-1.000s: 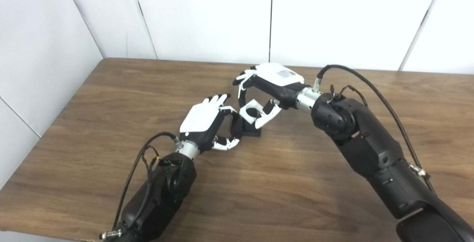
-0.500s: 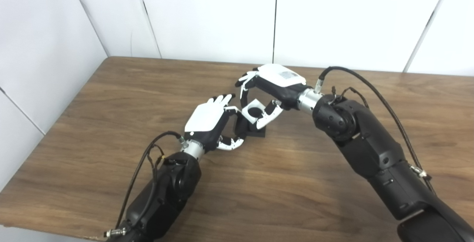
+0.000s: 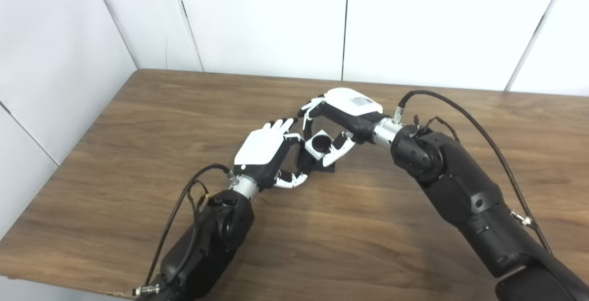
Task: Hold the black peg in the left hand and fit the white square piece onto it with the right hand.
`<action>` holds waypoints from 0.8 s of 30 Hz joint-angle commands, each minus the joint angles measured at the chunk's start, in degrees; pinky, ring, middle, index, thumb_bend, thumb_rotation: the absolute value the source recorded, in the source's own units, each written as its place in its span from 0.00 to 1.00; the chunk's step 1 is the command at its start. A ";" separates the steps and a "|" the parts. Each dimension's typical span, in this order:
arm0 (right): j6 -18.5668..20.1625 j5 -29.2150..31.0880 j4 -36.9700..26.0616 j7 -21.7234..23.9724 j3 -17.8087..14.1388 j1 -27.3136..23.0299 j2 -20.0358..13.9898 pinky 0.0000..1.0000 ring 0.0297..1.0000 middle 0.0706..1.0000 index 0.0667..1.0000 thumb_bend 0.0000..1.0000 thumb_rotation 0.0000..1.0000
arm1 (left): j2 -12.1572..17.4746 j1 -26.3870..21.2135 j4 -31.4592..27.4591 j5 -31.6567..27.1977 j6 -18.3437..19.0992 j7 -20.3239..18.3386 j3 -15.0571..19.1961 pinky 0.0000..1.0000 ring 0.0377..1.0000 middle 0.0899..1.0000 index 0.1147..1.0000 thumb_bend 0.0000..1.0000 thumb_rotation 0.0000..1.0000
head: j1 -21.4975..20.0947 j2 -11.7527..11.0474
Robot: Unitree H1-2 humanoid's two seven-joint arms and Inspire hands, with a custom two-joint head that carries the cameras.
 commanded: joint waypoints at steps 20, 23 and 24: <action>1.58 -0.63 3.63 -2.93 0.62 0.37 0.65 0.97 0.90 0.81 0.45 0.52 0.14 | 0.03 2.15 -1.83 1.02 1.24 -2.21 -0.90 1.00 1.00 1.00 0.59 0.71 0.23 | 0.90 1.58; 2.16 -0.92 5.85 -4.34 0.92 1.27 0.83 0.95 0.89 0.82 0.45 0.52 0.14 | -0.32 2.30 -1.78 1.05 1.07 -1.27 -0.55 1.00 1.00 0.99 0.58 0.72 0.23 | 1.08 1.75; 2.06 -0.92 6.66 -4.96 0.99 1.56 0.85 0.94 0.89 0.82 0.46 0.52 0.15 | -0.48 2.36 -1.74 1.03 1.00 -0.89 -0.37 1.00 1.00 0.99 0.58 0.72 0.23 | 1.19 1.81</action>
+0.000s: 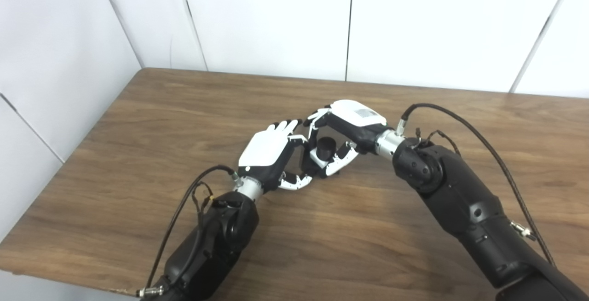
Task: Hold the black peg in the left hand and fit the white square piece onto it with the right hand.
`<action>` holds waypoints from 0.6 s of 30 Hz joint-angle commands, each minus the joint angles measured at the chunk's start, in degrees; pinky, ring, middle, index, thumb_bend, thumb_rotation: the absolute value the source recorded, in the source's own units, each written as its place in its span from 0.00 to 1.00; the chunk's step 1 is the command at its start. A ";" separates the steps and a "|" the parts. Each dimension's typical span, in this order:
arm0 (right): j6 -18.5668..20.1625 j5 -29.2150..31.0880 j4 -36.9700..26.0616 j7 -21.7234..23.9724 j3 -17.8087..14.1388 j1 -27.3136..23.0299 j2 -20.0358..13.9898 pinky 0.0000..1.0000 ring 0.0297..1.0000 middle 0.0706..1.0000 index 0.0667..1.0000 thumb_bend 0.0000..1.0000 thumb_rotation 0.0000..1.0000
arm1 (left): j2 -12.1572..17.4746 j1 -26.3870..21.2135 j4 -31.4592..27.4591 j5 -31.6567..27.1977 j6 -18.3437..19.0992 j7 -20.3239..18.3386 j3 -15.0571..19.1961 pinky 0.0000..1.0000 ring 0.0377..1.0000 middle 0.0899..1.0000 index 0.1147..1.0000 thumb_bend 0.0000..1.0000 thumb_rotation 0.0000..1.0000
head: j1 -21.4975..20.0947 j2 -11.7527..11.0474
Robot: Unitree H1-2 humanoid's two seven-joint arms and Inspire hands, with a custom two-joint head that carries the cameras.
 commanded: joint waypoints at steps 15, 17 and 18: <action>1.04 1.81 4.64 -7.85 -1.18 2.49 -0.23 0.93 0.88 0.86 0.75 0.79 0.26 | -2.75 2.08 1.40 0.03 -0.90 4.95 2.98 0.99 0.98 0.94 0.43 0.52 0.08 | 0.03 0.11; 1.40 1.98 4.16 -8.59 -1.50 2.77 -0.12 0.92 0.88 0.87 0.78 0.81 0.26 | -2.76 2.05 1.48 -0.05 -1.10 5.33 3.11 0.99 0.97 0.94 0.43 0.52 0.08 | -0.09 0.03; 1.64 1.95 3.86 -8.99 -1.62 2.93 -0.04 0.91 0.87 0.87 0.80 0.81 0.27 | -2.79 2.05 1.51 -0.15 -1.18 5.42 3.23 0.99 0.97 0.94 0.43 0.52 0.08 | -0.21 0.04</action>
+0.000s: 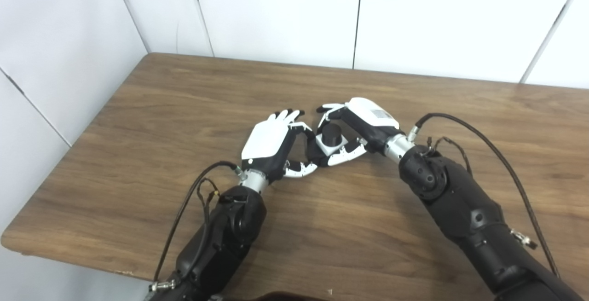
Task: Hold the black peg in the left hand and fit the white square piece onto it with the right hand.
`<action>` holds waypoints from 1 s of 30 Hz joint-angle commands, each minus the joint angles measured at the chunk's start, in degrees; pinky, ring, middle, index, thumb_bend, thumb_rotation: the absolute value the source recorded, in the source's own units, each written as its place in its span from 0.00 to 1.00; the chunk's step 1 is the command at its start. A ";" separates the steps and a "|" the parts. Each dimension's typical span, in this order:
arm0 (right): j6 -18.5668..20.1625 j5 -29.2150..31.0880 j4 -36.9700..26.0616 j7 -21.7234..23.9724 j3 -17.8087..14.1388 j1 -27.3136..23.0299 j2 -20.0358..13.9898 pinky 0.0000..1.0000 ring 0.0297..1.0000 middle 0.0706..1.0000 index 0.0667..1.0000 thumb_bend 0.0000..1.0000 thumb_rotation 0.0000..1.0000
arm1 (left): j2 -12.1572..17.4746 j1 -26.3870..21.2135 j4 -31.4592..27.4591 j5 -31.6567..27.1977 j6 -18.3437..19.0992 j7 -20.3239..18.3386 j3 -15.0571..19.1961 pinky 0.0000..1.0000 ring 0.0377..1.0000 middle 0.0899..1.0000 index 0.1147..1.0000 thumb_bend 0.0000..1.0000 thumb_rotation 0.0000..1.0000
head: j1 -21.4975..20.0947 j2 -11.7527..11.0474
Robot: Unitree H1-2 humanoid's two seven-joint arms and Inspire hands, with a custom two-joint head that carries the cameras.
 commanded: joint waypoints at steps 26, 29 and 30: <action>10.48 -0.42 -6.20 4.41 -1.23 0.59 -1.97 0.86 0.94 1.00 1.00 1.00 0.45 | 0.84 -0.31 1.54 0.47 -0.42 -0.31 0.63 0.99 0.96 0.94 0.43 0.52 0.08 | -0.44 0.06; 10.51 -0.41 -6.30 4.59 -1.26 0.58 -2.04 0.87 0.95 1.00 1.00 1.00 0.45 | 0.94 -0.33 1.51 0.66 -0.46 -0.36 0.54 0.99 0.96 0.94 0.43 0.52 0.08 | -0.50 0.06; 10.48 -0.40 -6.32 4.63 -1.27 0.59 -2.07 0.87 0.95 1.00 1.00 1.00 0.45 | 0.95 -0.33 1.51 0.70 -0.43 -0.39 0.52 0.99 0.96 0.94 0.43 0.52 0.08 | -0.51 0.06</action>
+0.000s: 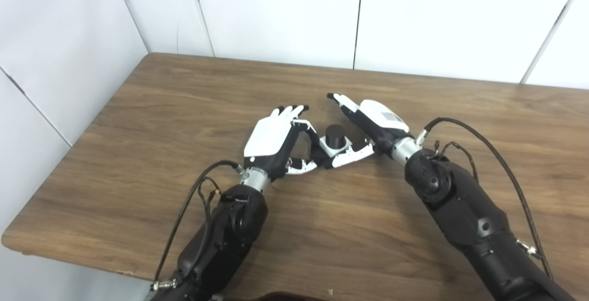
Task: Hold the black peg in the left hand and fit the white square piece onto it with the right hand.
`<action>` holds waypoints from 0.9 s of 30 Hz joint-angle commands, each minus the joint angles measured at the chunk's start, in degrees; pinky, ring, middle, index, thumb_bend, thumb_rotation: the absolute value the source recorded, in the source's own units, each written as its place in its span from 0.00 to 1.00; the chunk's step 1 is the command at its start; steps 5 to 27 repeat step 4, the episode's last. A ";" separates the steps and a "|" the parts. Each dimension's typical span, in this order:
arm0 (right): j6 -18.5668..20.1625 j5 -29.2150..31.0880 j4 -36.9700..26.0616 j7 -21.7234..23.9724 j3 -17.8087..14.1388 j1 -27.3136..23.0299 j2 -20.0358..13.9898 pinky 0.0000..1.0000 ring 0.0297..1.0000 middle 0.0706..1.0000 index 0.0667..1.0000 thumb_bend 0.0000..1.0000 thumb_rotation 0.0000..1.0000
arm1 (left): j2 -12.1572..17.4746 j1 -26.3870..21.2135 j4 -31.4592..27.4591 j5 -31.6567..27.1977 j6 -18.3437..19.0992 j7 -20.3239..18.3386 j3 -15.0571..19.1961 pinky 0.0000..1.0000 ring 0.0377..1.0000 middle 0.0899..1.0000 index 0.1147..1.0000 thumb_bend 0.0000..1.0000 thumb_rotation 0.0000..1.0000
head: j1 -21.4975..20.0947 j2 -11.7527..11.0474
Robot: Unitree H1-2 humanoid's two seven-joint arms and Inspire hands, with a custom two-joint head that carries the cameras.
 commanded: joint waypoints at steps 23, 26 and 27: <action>1.97 0.01 -0.79 1.07 -0.87 -1.44 -1.22 0.88 0.95 1.00 1.00 1.00 0.46 | 1.14 -0.31 1.25 0.57 1.01 -1.43 0.12 0.98 0.96 0.94 0.43 0.52 0.08 | 0.04 -0.06; 1.97 0.01 -0.79 1.07 -0.87 -1.44 -1.22 0.88 0.95 1.00 1.00 1.00 0.46 | 1.14 -0.31 1.25 0.57 1.01 -1.43 0.12 0.98 0.96 0.94 0.43 0.52 0.08 | 0.04 -0.06; 1.97 0.01 -0.79 1.07 -0.87 -1.44 -1.22 0.88 0.95 1.00 1.00 1.00 0.46 | 1.14 -0.31 1.25 0.57 1.01 -1.43 0.12 0.98 0.96 0.94 0.43 0.52 0.08 | 0.04 -0.06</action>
